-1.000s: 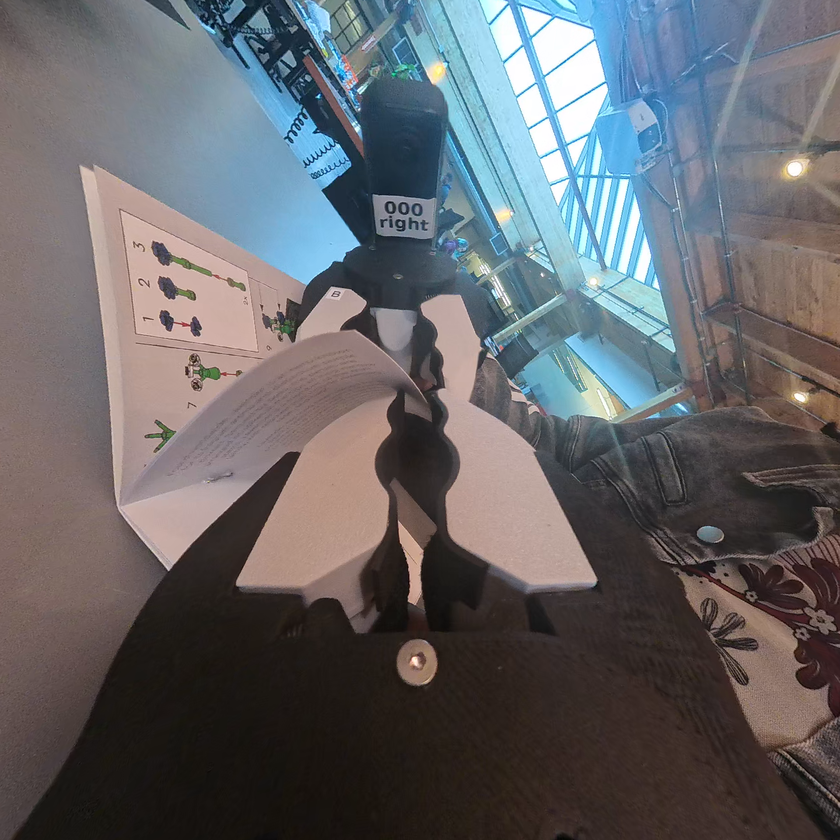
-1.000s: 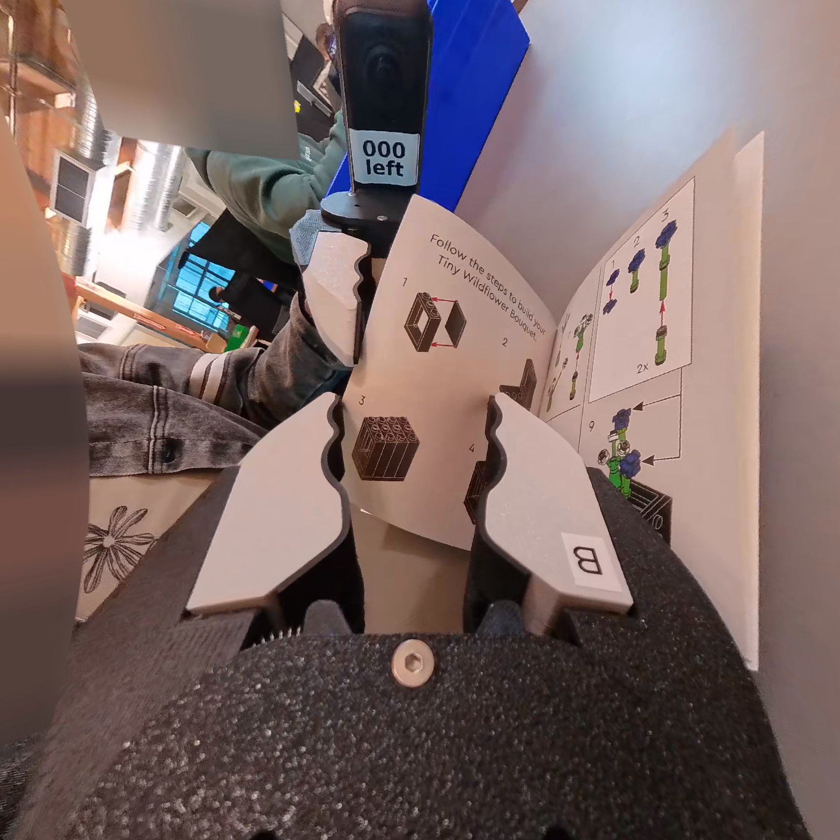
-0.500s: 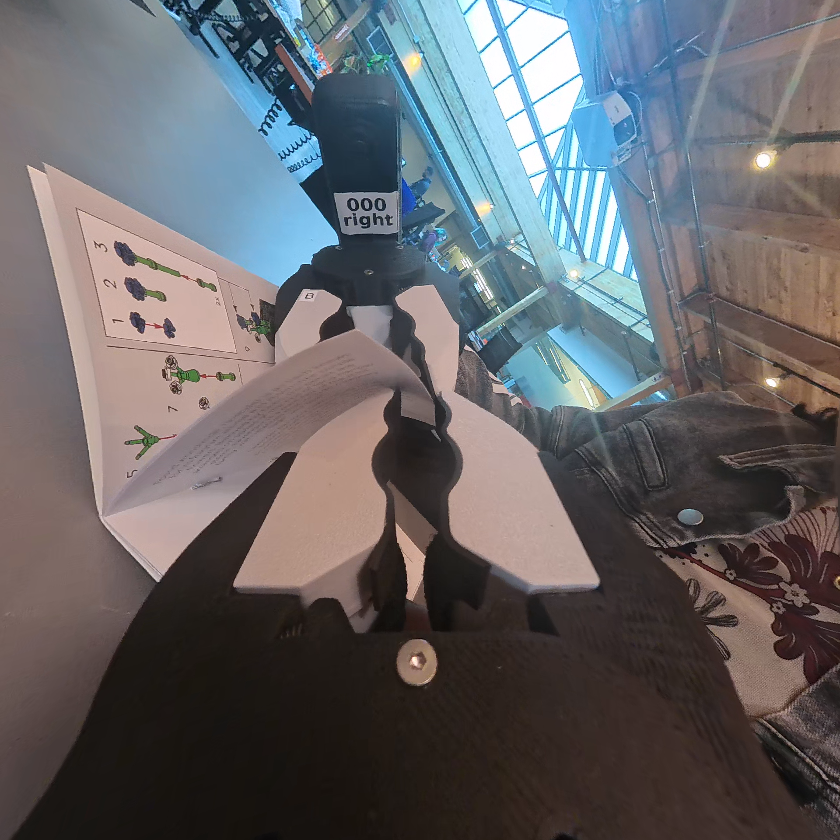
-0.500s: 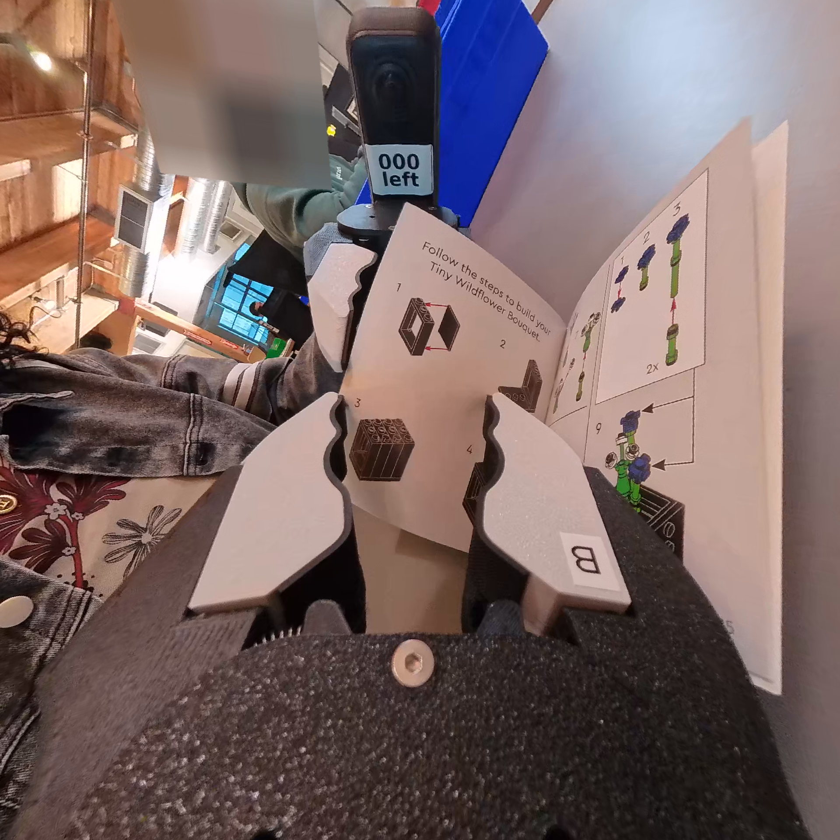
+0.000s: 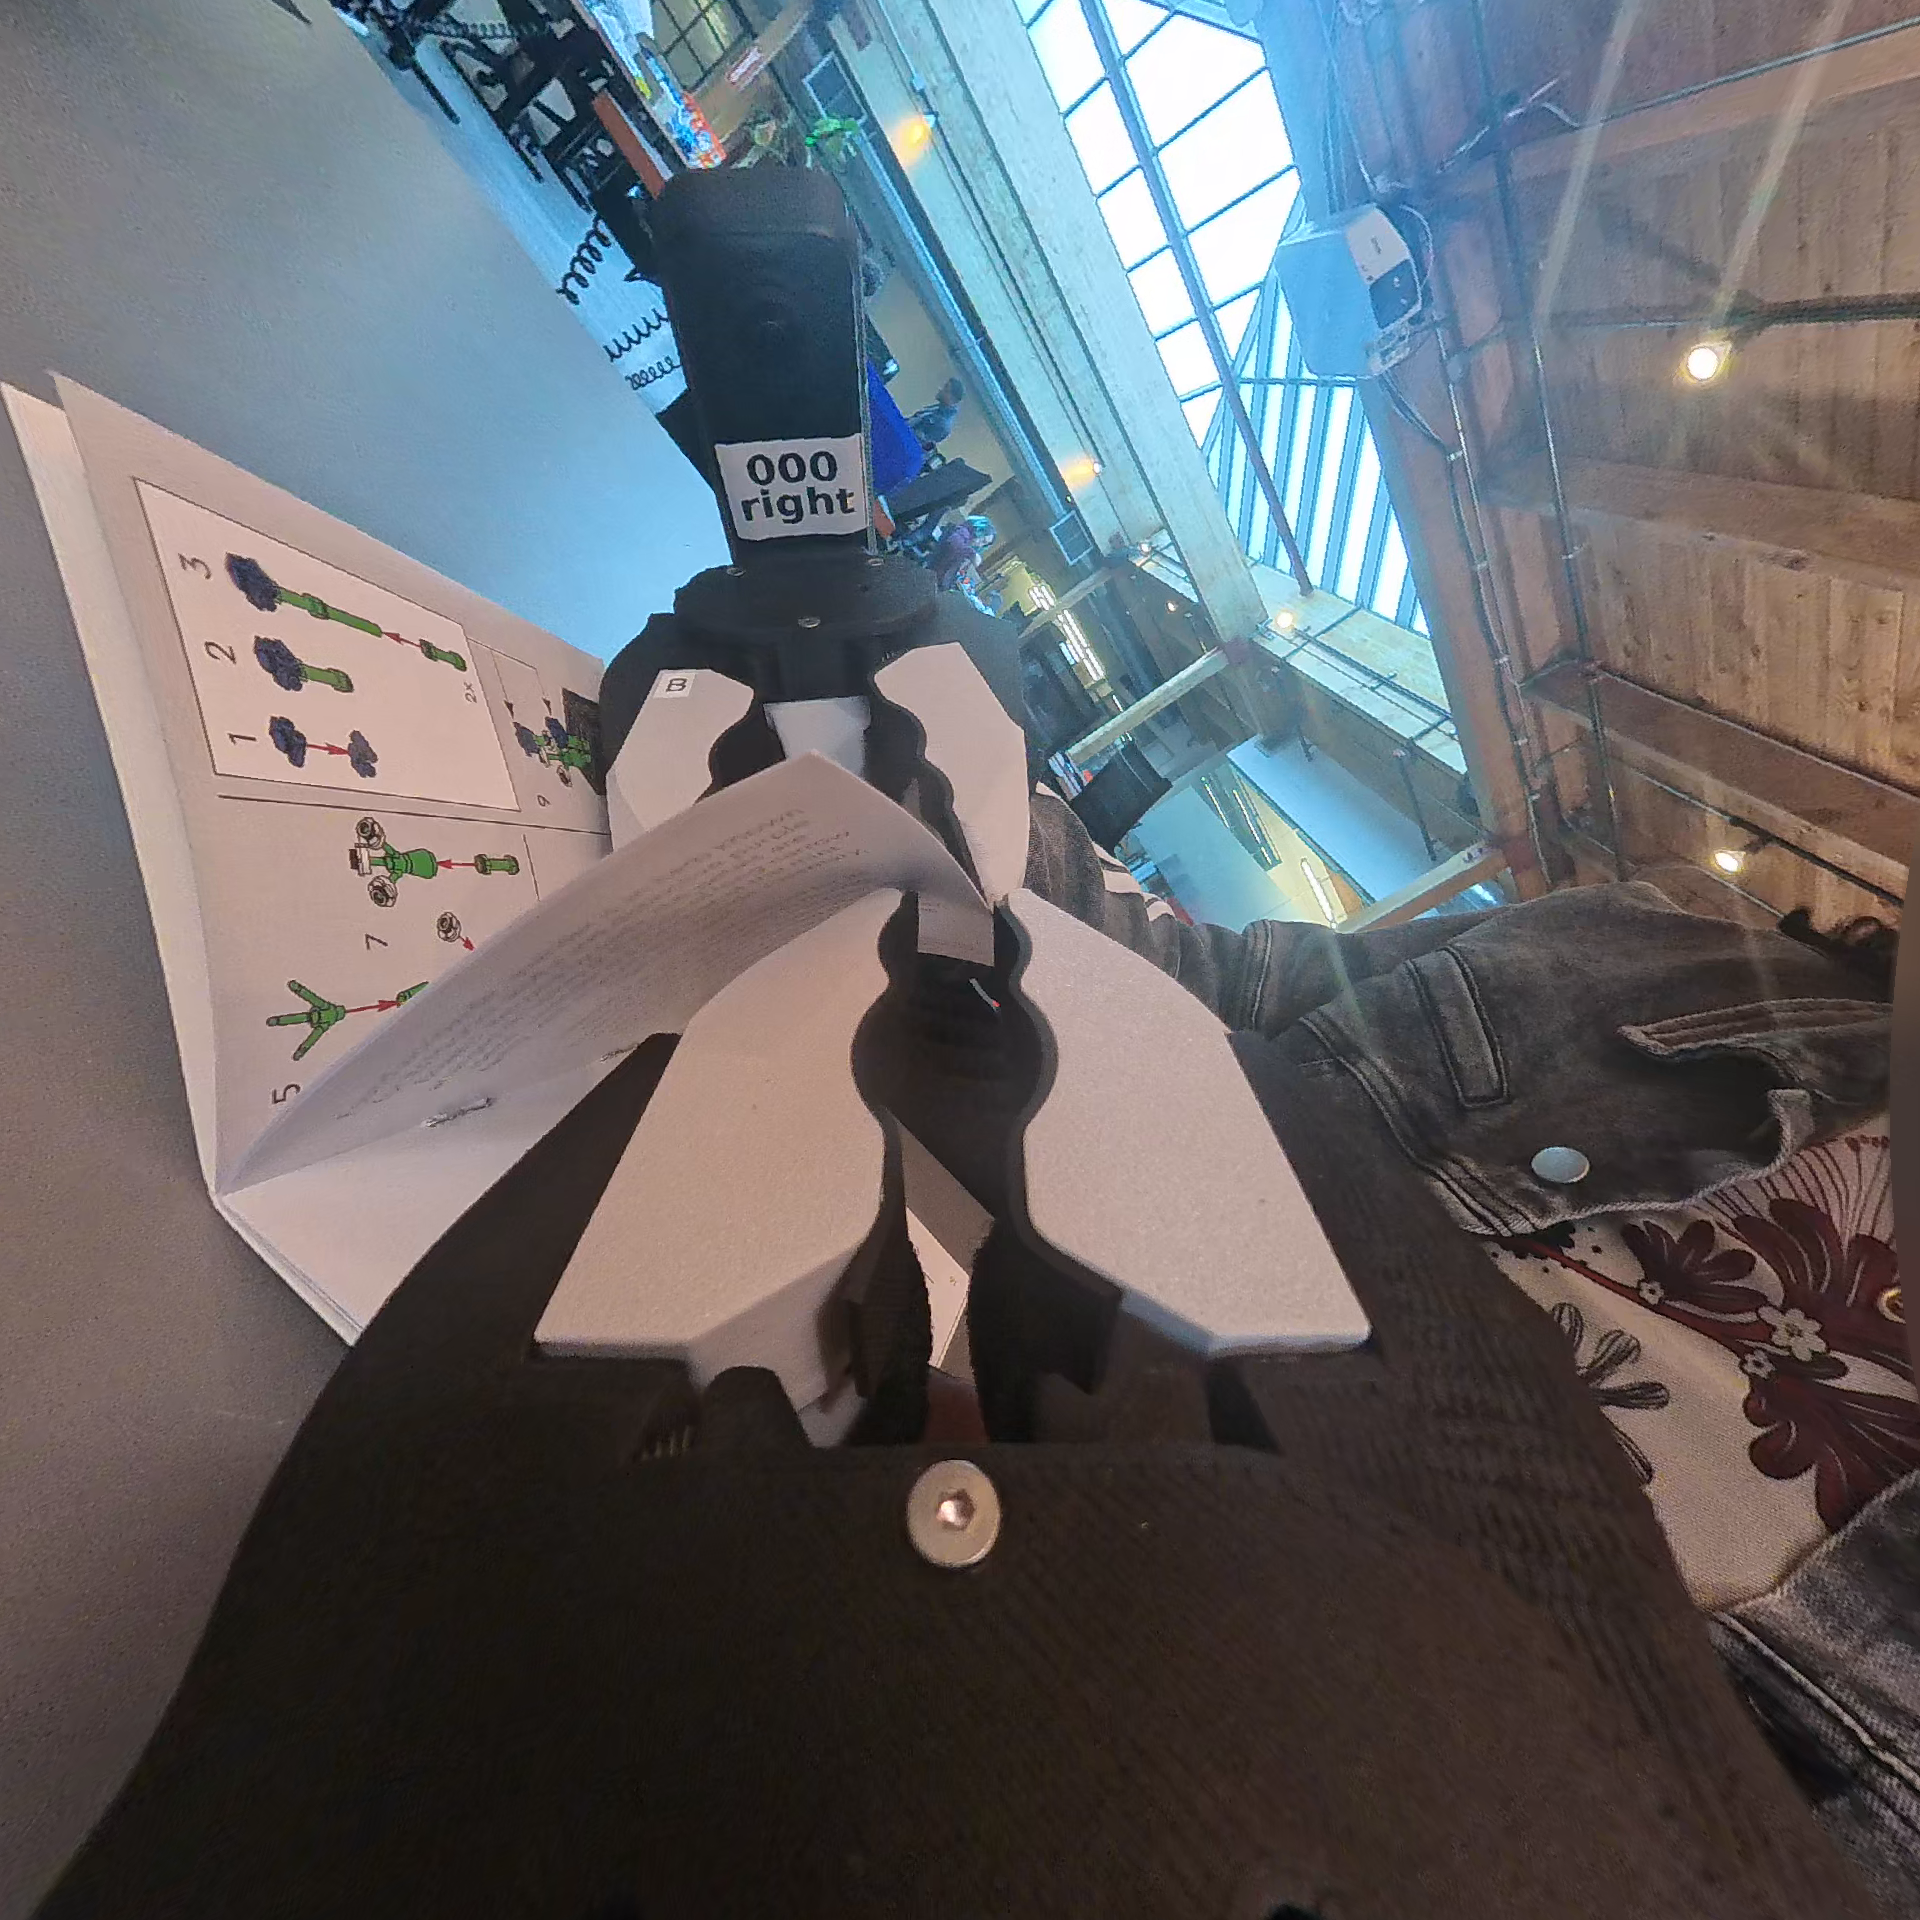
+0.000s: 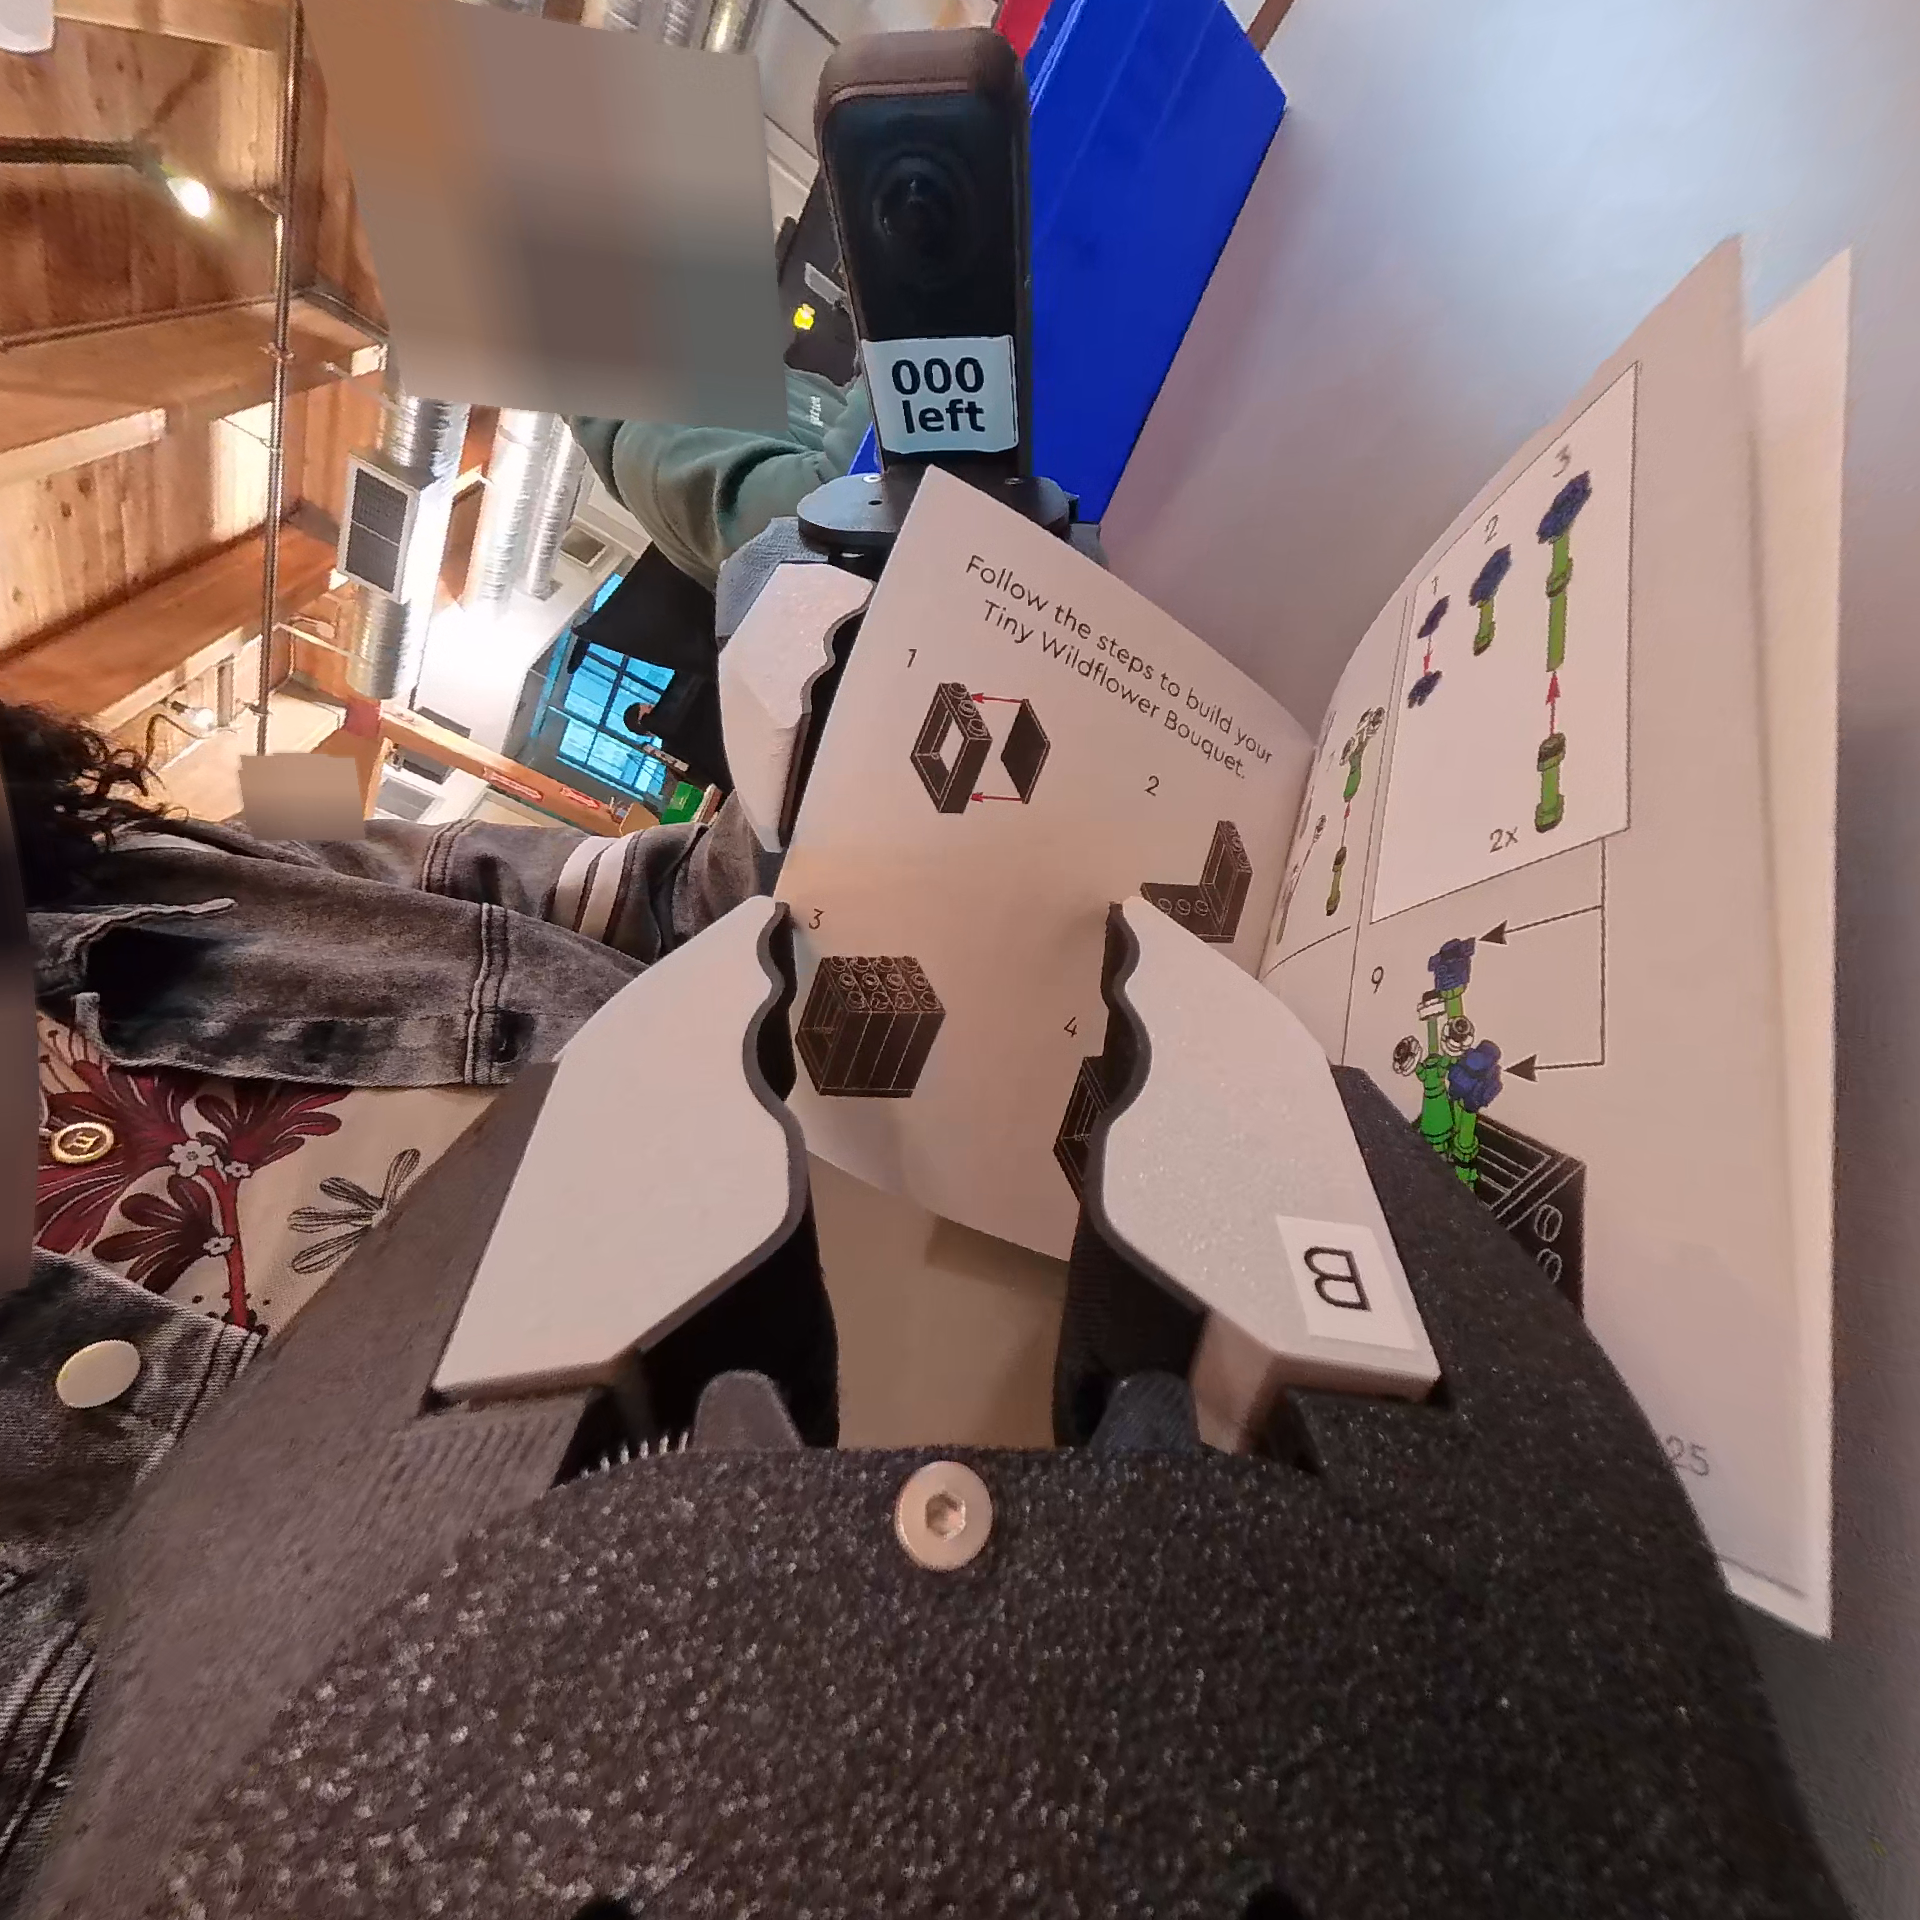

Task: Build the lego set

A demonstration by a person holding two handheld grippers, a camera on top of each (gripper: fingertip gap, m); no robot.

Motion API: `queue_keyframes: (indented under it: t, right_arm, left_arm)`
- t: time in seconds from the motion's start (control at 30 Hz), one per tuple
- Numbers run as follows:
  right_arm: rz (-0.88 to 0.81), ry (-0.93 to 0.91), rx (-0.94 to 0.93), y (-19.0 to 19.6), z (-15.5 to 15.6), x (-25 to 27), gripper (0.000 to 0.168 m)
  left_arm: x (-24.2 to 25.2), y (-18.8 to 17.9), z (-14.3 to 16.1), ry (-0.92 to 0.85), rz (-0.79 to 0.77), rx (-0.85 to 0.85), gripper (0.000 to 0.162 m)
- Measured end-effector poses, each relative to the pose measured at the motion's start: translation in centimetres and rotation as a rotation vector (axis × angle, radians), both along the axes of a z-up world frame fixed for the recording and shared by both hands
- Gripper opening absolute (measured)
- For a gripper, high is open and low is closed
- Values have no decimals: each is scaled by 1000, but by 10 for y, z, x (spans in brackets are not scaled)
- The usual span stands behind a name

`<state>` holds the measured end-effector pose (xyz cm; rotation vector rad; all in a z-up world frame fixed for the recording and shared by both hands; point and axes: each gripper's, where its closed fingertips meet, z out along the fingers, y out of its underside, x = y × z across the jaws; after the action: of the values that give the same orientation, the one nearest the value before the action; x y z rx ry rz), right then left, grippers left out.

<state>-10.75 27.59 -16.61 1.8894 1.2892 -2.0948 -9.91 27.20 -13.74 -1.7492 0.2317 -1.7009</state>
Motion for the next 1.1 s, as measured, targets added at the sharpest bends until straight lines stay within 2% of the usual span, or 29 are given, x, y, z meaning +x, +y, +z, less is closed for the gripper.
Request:
queue_keyframes:
  t: [0.5, 0.9, 1.1]
  right_arm:
    - [9, 7, -44, 0, 1, 1, 57]
    - [9, 21, -46, 1, 4, 2, 63]
    - [-45, -6, 107, 5, 9, 5, 70]
  left_arm:
    - [0, 0, 1, -12, -8, 2, 13]
    - [0, -2, 0, 43, 22, 14, 0]
    - [-2, -9, -4, 112, 47, -10, 0]
